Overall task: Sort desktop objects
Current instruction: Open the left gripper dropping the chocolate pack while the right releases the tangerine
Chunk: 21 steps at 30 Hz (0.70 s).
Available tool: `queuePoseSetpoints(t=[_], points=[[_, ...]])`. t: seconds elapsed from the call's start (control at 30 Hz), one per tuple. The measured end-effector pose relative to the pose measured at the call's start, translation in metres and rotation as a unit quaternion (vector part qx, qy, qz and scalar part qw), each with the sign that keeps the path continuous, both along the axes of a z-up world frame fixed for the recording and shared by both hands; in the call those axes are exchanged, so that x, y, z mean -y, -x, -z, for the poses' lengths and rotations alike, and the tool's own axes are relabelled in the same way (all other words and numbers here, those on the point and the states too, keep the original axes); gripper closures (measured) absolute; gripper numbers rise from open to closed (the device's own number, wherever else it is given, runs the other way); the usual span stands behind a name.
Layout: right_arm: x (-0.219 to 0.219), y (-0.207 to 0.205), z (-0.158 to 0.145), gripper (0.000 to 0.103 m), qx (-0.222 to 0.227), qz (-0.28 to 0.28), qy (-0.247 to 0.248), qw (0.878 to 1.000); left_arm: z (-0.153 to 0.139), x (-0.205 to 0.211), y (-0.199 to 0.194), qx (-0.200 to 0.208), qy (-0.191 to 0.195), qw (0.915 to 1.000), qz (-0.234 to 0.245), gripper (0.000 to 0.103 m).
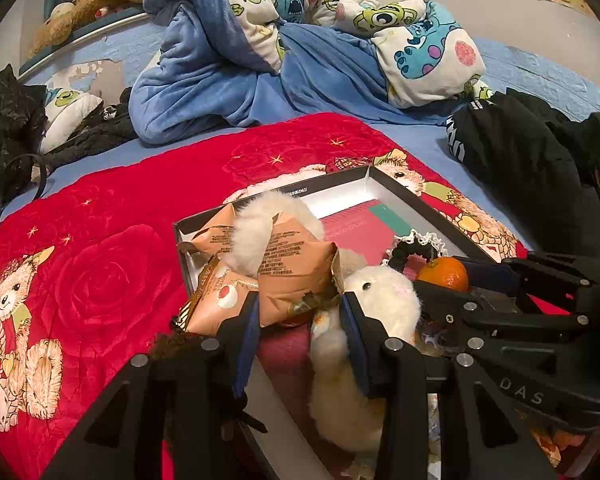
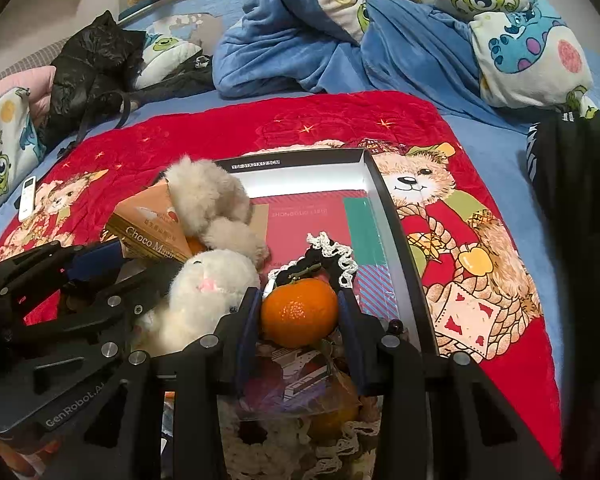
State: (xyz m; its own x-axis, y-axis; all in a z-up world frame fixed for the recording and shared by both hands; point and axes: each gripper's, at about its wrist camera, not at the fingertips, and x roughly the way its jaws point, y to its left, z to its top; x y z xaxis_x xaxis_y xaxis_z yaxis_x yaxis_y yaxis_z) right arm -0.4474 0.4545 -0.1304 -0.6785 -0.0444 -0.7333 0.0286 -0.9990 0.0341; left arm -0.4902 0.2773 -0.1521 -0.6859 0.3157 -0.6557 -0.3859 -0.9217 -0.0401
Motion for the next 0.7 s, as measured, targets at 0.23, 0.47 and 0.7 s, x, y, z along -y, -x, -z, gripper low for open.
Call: queuePoseSetpoints(t=[0.23, 0.47, 0.7], points=[[0.000, 0.000, 0.000, 0.063, 0.000, 0.001, 0.000, 1.000, 0.000, 0.000, 0.000, -0.003, 0.000, 1.0000, -0.003, 0.061], [-0.006, -0.001, -0.001, 0.056, -0.003, 0.014, 0.015, 1.000, -0.001, 0.006, 0.001, -0.002, -0.007, 0.9997, -0.022, 0.042], [-0.022, -0.004, -0.007, 0.033, -0.018, 0.042, 0.045, 0.998, -0.003, 0.019, 0.005, 0.019, -0.010, 0.9974, -0.068, 0.008]])
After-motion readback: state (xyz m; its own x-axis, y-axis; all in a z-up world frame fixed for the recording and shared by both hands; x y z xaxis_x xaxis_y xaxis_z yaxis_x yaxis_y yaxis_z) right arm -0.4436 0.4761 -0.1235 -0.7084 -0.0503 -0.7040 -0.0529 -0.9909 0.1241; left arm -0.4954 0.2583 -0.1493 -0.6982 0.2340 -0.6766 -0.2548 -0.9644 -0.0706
